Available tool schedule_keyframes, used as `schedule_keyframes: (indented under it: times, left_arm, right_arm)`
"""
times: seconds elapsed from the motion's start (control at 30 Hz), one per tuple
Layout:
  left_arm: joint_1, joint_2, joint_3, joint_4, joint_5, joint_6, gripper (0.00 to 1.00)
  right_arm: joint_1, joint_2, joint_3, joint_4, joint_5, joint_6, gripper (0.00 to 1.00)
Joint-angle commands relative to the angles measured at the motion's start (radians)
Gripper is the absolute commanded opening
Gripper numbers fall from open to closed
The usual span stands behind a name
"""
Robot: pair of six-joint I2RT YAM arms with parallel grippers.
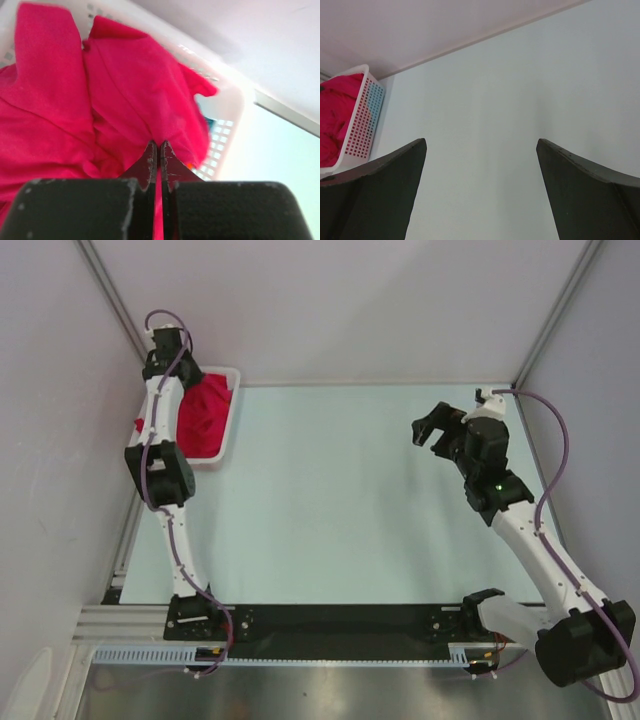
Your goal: Fold and stack the t-shirts
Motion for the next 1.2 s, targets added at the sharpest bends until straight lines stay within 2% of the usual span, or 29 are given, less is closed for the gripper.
schedule_keyframes:
  times: [0.0,0.27,0.43,0.57,0.67,0.8,0.87,0.9,0.97,1.0,1.1,1.17]
  left_arm:
    - [-0.072,-0.267,0.155,0.033,-0.027,0.014,0.00]
    - [-0.224,-0.562,0.169,0.083,-0.067,0.055,0.00]
    - [-0.340,-0.731,0.172,0.145,-0.036,0.069,0.00]
    - [-0.440,-0.805,0.162,0.166,0.014,0.084,0.00]
    - [-0.515,-0.864,0.098,0.165,0.047,0.075,0.00]
    - [-0.676,-0.917,-0.076,0.165,0.088,0.089,0.00]
    - [-0.760,-0.938,-0.193,0.192,0.020,0.099,0.00]
    - [-0.850,-0.972,-0.368,0.226,-0.020,0.106,0.00]
    - [-0.925,-0.998,-0.570,0.365,-0.114,0.110,0.00]
    - [-0.946,-0.995,-0.724,0.401,-0.149,0.097,0.00]
    - [-0.946,-0.922,-0.900,0.464,-0.214,0.034,0.00]
    - [-0.946,-0.874,-0.953,0.528,-0.235,0.034,0.00]
  right_arm:
    - [-0.014,-0.039,0.016,-0.040,0.056,0.034,1.00]
    - [-0.032,-0.142,0.021,-0.158,0.085,0.076,1.00]
    - [-0.034,-0.235,0.022,-0.209,0.120,0.076,1.00]
    - [-0.035,-0.279,0.041,-0.289,0.169,0.103,1.00]
    - [-0.038,-0.305,0.065,-0.362,0.240,0.131,1.00]
    - [-0.040,-0.346,0.088,-0.433,0.296,0.137,1.00]
    - [-0.043,-0.361,0.105,-0.488,0.342,0.149,1.00]
    - [-0.044,-0.365,0.108,-0.502,0.350,0.146,1.00]
    - [-0.044,-0.368,0.124,-0.542,0.353,0.136,1.00]
    - [-0.046,-0.366,0.127,-0.554,0.350,0.130,1.00]
    - [-0.047,-0.351,0.141,-0.609,0.335,0.110,1.00]
    - [-0.047,-0.346,0.136,-0.626,0.317,0.103,1.00]
